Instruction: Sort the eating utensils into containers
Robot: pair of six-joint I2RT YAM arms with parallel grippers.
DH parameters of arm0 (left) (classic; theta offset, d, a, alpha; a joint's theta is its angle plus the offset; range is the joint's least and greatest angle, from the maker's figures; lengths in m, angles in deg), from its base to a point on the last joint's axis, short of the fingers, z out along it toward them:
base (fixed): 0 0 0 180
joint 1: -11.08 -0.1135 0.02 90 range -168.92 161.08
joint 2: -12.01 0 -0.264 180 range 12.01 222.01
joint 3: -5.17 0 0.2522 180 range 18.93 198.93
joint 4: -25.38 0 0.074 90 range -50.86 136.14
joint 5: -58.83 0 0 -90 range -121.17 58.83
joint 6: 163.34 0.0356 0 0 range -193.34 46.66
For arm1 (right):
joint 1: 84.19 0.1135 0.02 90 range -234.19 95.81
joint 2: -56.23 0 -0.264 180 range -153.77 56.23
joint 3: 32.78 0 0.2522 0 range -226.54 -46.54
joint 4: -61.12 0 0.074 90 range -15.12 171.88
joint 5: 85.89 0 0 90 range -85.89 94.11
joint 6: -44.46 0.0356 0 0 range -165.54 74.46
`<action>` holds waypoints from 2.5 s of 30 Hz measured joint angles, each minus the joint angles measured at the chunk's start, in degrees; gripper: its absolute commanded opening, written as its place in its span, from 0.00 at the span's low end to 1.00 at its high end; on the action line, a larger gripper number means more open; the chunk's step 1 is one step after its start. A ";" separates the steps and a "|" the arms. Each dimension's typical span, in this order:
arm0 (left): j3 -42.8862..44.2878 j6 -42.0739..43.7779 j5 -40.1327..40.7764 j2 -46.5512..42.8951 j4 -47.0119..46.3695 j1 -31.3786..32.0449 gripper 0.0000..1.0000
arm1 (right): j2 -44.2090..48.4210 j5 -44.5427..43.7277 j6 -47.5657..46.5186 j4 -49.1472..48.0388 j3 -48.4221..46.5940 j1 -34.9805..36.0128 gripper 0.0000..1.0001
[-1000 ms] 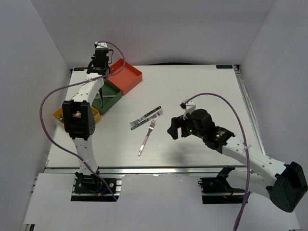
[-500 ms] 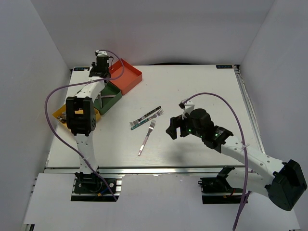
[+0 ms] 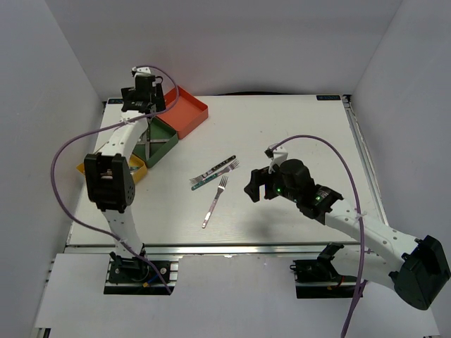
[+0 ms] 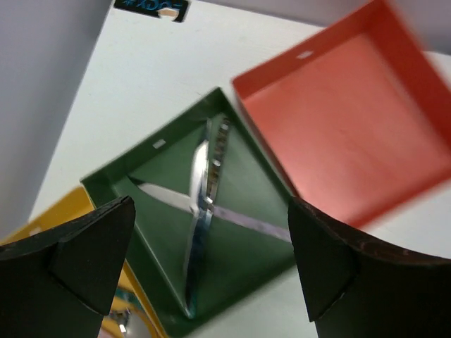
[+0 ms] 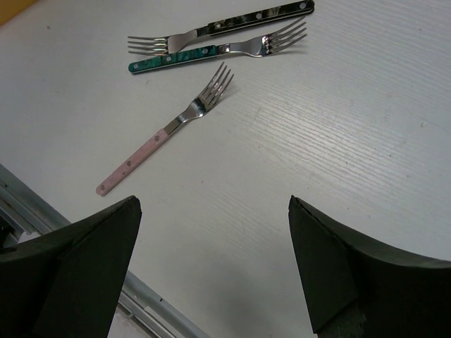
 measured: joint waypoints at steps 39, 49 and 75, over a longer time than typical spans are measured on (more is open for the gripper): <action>-49.27 -24.48 -8.61 -18.05 -3.26 46.38 0.00 | 7.54 -3.08 8.85 8.15 2.99 -0.37 0.89; -40.06 -26.32 -2.27 -17.25 7.87 53.75 0.00 | 9.01 -7.17 8.22 8.63 2.99 -0.37 0.89; 29.31 -4.48 4.09 24.59 7.04 11.34 0.00 | 7.30 -5.84 4.11 11.63 2.19 -0.74 0.89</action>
